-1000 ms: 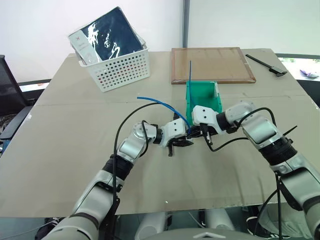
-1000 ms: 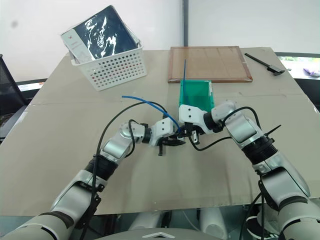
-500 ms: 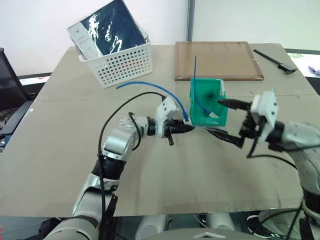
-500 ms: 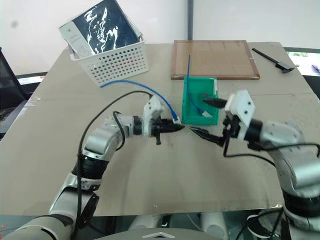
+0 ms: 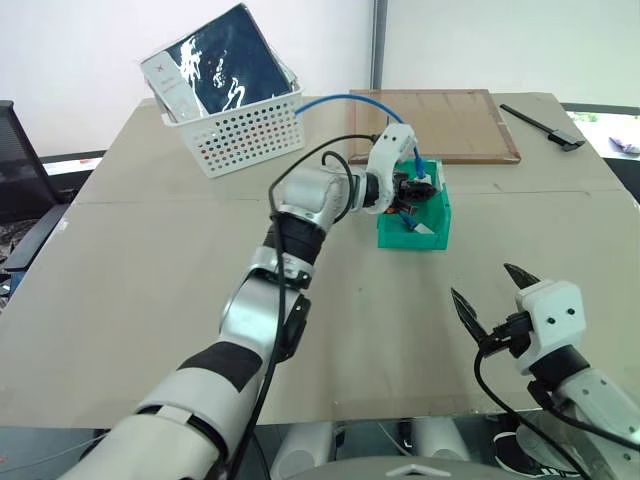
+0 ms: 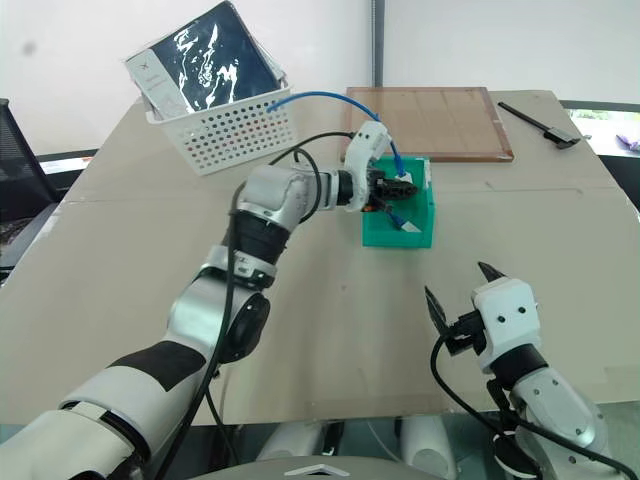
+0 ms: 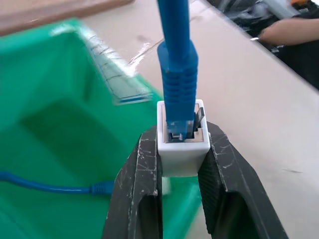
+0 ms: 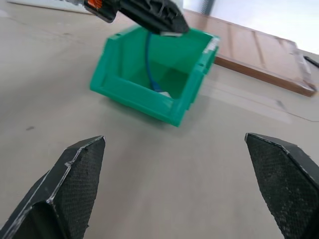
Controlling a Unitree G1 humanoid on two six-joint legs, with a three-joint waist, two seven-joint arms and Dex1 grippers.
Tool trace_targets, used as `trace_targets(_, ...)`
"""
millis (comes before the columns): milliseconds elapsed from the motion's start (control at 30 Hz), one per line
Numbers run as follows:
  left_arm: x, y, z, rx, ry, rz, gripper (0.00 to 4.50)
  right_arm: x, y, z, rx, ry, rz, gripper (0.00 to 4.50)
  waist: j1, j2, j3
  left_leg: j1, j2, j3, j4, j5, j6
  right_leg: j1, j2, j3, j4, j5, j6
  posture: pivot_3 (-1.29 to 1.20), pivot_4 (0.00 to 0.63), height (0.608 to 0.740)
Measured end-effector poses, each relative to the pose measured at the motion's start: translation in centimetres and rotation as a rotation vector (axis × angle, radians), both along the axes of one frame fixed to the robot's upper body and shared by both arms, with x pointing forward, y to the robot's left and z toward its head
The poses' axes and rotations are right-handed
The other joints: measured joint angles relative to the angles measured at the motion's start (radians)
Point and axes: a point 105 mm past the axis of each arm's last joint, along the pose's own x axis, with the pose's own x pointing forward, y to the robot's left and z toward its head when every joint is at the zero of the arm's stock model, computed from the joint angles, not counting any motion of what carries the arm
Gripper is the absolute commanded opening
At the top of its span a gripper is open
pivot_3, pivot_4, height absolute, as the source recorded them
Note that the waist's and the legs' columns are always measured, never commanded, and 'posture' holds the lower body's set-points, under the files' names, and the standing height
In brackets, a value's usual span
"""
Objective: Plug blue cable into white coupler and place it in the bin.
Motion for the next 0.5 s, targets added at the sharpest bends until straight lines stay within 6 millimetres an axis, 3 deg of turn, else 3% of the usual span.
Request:
trace_targets(67,0.4,0.0,0.1,0.012,-0.003,0.003,2.53,-0.1,-0.1,0.0,0.006,-0.01,-0.026,4.5,-0.003,0.0,0.0,-0.001,0.0,0.002,0.0,0.0,0.0,-0.001,-0.001,0.002,-0.001,0.0,0.0,0.0,0.15,0.74)
trace_targets(100,0.5,-0.1,0.4,0.012,-0.008,-0.006,3.13,-0.1,-0.1,0.2,0.005,-0.024,-0.031,4.5,-0.004,0.0,0.001,-0.001,-0.001,0.002,0.0,0.0,0.0,-0.001,-0.001,0.002,-0.001,0.0,0.001,0.0,0.15,0.74)
trace_targets(200,0.5,0.2,0.9,0.012,-0.013,-0.017,4.35,-0.1,-0.2,0.5,0.019,-0.045,-0.042,4.5,-0.005,0.0,0.001,-0.001,-0.001,0.003,0.0,0.0,0.0,-0.001,-0.002,0.003,-0.001,-0.001,0.001,0.0,0.15,0.74)
trace_targets(367,-0.3,2.8,1.8,-0.026,0.026,-0.053,4.43,0.2,-0.5,1.0,0.015,-0.063,-0.033,4.5,-0.018,0.001,0.002,0.0,0.001,0.004,-0.001,-0.002,0.004,-0.002,0.0,0.004,0.0,-0.001,0.001,0.0,0.15,0.74)
trace_targets(433,-1.9,4.6,2.8,-0.085,-0.009,-0.122,4.43,0.6,-0.7,1.6,0.023,-0.083,-0.012,4.5,-0.021,0.001,0.002,0.001,0.001,0.003,-0.002,-0.002,0.004,-0.002,0.0,0.004,0.0,-0.001,0.001,0.0,0.15,0.74)
trace_targets(500,-3.3,6.8,2.4,-0.113,-0.098,-0.139,4.43,1.0,-0.7,2.4,0.041,-0.108,0.031,4.5,-0.028,0.003,0.001,0.003,0.002,0.006,-0.005,-0.002,0.003,-0.002,0.0,0.007,0.0,0.002,-0.003,0.0,0.15,0.74)
